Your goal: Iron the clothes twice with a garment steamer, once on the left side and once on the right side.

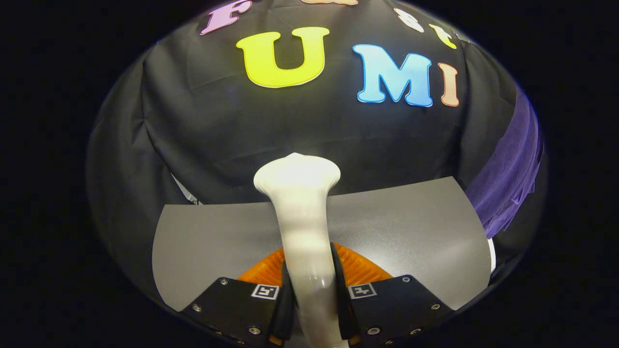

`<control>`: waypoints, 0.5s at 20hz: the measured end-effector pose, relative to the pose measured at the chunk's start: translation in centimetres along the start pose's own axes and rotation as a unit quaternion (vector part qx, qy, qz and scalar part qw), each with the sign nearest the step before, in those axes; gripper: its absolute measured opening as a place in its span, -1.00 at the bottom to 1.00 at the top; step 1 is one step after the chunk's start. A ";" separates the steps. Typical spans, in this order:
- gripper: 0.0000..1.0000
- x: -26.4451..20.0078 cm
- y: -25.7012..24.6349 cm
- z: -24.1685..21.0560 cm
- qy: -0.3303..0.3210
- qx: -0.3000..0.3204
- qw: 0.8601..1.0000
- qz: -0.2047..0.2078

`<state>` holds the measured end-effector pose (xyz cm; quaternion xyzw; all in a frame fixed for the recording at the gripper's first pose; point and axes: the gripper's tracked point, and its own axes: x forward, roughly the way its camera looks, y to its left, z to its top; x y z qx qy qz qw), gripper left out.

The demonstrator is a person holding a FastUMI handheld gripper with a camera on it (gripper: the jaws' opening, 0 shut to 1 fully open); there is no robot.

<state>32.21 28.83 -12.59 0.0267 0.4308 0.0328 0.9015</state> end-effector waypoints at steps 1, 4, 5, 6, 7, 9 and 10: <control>-0.26 -0.1 0.0 0.0 -0.002 0.001 1.000 0.001; -0.26 -0.6 0.1 -0.2 -0.004 -0.009 1.000 0.011; -0.26 -0.8 0.3 -0.4 -0.006 -0.010 1.000 0.019; -0.26 -1.3 0.3 -0.2 -0.014 -0.010 0.999 0.028; -0.26 -2.1 0.3 0.0 -0.028 -0.009 0.999 0.035; -0.27 -4.2 0.5 0.8 -0.064 -0.011 0.996 0.054; -0.27 -5.4 0.5 1.1 -0.080 -0.013 0.994 0.067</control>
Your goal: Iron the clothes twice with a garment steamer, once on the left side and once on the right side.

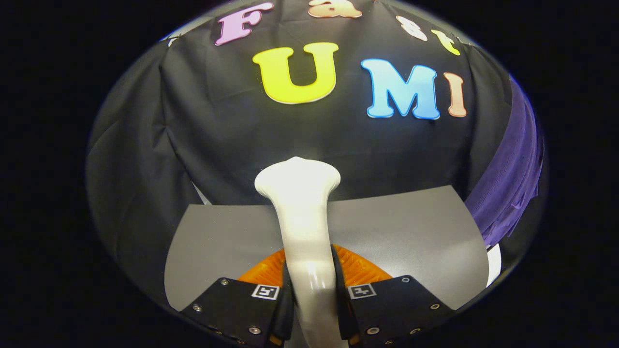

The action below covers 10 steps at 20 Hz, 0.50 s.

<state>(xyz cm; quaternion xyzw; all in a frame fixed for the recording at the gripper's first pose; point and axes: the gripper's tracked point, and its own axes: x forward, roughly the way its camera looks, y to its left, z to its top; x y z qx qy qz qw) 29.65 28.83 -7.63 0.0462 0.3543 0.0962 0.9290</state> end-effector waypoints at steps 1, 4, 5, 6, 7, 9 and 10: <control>-0.27 -1.3 -0.2 0.3 -0.015 -0.004 1.000 0.007; -0.27 -5.2 -2.2 0.5 -0.049 -0.036 0.998 0.019; -0.27 -6.5 -3.4 0.5 -0.062 -0.034 0.997 0.020; -0.27 -7.8 -4.6 0.6 -0.075 -0.025 0.997 0.019; -0.27 -9.2 -5.9 0.7 -0.092 -0.017 0.995 0.020; -0.27 -11.7 -8.5 1.0 -0.122 -0.020 0.992 0.014; -0.28 -12.9 -10.0 1.1 -0.138 -0.027 0.990 0.009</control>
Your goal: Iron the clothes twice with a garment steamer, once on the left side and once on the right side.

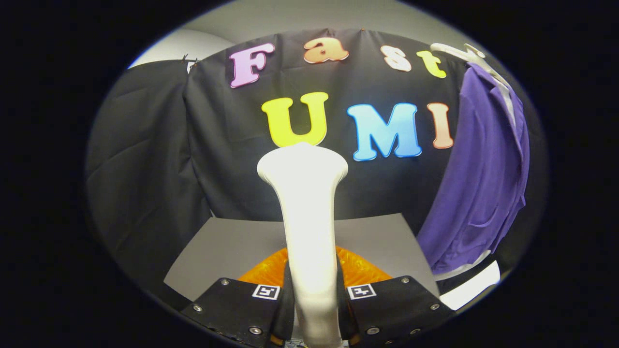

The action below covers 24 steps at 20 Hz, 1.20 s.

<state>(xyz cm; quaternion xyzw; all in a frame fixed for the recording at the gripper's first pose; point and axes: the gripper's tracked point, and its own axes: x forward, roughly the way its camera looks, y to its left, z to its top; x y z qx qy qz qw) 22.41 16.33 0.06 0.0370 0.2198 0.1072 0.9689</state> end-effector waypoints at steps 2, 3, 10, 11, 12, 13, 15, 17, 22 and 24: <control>-0.28 -2.1 -2.5 0.0 -0.018 -0.009 1.000 -0.008; -0.28 -3.2 -3.3 0.3 -0.028 -0.011 0.999 -0.010; -0.28 -8.7 -10.6 2.5 -0.094 -0.029 0.995 -0.034; -0.28 -9.6 -11.9 3.0 -0.102 -0.029 0.993 -0.043; -0.28 -10.2 -13.0 3.5 -0.110 -0.029 0.992 -0.051; -0.28 -10.8 -13.9 3.7 -0.115 -0.028 0.991 -0.060; -0.28 -11.8 -15.6 4.4 -0.126 -0.027 0.989 -0.073; -0.28 -12.2 -17.0 5.5 -0.133 -0.027 0.987 -0.085; -0.28 -12.3 -19.6 7.8 -0.152 -0.020 0.982 -0.108; -0.28 -12.5 -20.6 8.6 -0.160 -0.017 0.980 -0.115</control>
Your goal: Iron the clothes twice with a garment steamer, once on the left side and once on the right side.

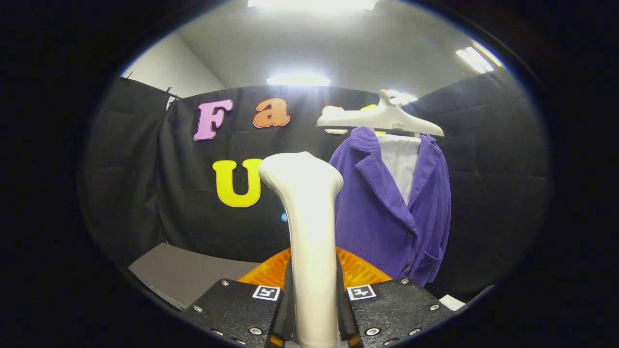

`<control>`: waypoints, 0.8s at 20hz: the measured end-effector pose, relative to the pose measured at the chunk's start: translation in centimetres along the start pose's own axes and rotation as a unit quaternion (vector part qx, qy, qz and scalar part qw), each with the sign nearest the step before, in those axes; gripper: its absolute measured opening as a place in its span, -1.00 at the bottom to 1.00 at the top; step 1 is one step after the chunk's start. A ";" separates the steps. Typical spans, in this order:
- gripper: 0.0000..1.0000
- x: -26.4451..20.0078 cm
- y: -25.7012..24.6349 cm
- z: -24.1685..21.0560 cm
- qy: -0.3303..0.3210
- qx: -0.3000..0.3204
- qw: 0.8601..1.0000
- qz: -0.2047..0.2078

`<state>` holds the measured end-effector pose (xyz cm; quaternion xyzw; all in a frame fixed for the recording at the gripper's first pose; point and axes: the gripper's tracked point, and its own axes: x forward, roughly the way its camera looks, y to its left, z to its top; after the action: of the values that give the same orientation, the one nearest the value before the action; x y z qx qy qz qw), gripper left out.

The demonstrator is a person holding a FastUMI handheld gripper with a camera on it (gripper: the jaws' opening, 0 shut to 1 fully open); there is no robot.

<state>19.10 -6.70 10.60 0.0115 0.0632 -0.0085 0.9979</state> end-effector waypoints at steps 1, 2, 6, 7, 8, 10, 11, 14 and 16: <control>-0.28 0.3 -0.6 0.4 -0.004 0.001 1.000 -0.006; -0.28 0.5 -1.2 0.9 -0.008 0.002 1.000 -0.012; -0.28 1.7 -3.6 2.6 -0.024 0.008 0.999 -0.037; -0.28 2.2 -4.3 2.8 -0.027 0.005 0.999 -0.045; -0.29 2.6 -5.1 3.1 -0.030 0.002 0.998 -0.056; -0.29 3.1 -6.9 3.6 -0.038 -0.002 0.996 -0.078; -0.29 3.5 -7.6 3.8 -0.042 -0.001 0.995 -0.089; -0.29 4.4 -9.6 3.6 -0.046 0.005 0.993 -0.111; -0.29 5.3 -10.6 2.7 -0.041 0.007 0.991 -0.124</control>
<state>24.54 -17.43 12.34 0.0104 0.0233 -0.1333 0.9907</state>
